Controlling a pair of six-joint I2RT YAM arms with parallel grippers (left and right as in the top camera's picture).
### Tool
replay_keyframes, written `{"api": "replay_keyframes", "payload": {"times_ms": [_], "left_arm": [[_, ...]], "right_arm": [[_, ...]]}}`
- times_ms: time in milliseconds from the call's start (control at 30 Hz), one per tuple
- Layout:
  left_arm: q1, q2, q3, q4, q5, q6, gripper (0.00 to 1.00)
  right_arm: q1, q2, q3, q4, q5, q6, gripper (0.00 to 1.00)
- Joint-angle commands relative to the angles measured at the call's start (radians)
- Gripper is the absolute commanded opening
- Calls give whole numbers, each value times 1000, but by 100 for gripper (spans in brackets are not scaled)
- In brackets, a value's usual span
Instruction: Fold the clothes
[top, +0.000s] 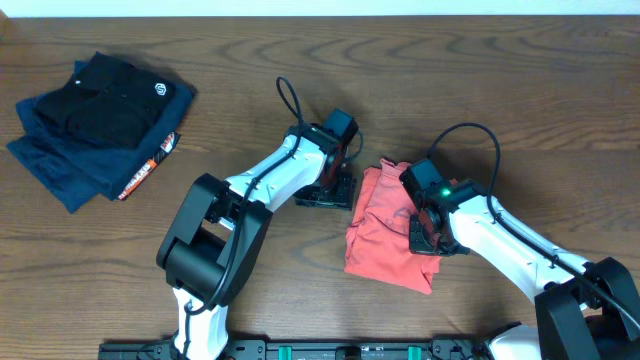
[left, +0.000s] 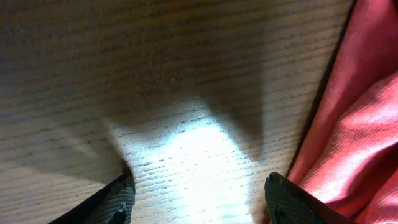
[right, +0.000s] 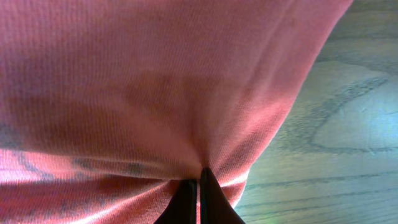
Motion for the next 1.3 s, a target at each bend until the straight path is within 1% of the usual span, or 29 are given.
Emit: {"api": "replay_keyframes", "payload": {"times_ms": [0,67,167,233,433,500,567,700,833,867,967,1033,1100,1133,1200,1267], "left_arm": [[19,-54,10,2,-2,-9,69],[21,-93,21,14,0,-3,70],[5,-131,21,67,101,63,70],[-10,-130,20,84,141,67,70],[-68,-103,6,159,192,67,70],[-83,-93,6,176,209,66,72],[-96,-86,6,181,212,66,73],[-114,-70,5,181,213,67,72],[-127,-51,5,185,216,66,58],[-129,-47,5,188,217,67,56],[-136,-27,5,192,217,66,55],[-140,-14,5,193,217,66,50],[-145,1,5,193,217,66,40],[-145,4,5,192,217,66,32],[-143,6,5,192,209,67,6],[-130,2,5,192,204,66,6]], "right_arm": [[-6,-5,-8,-2,55,28,1],[-6,-5,-8,-1,55,29,1],[-6,-5,-8,6,60,39,1],[-6,-5,-8,8,66,61,1],[-6,-5,-8,5,66,61,1],[-6,-5,-8,5,66,61,1],[-6,-5,-8,6,66,61,1],[-6,-5,-8,3,65,61,1],[-6,-5,-8,0,65,61,1],[-6,-5,-8,0,65,61,1],[-6,-5,-8,-1,65,61,1],[-6,-5,-8,-3,65,61,1],[-6,-5,-8,-5,65,61,1],[-6,-5,-8,-6,65,61,1],[-6,-5,-8,-6,65,70,1],[-6,-5,-8,-10,65,88,1]]}}
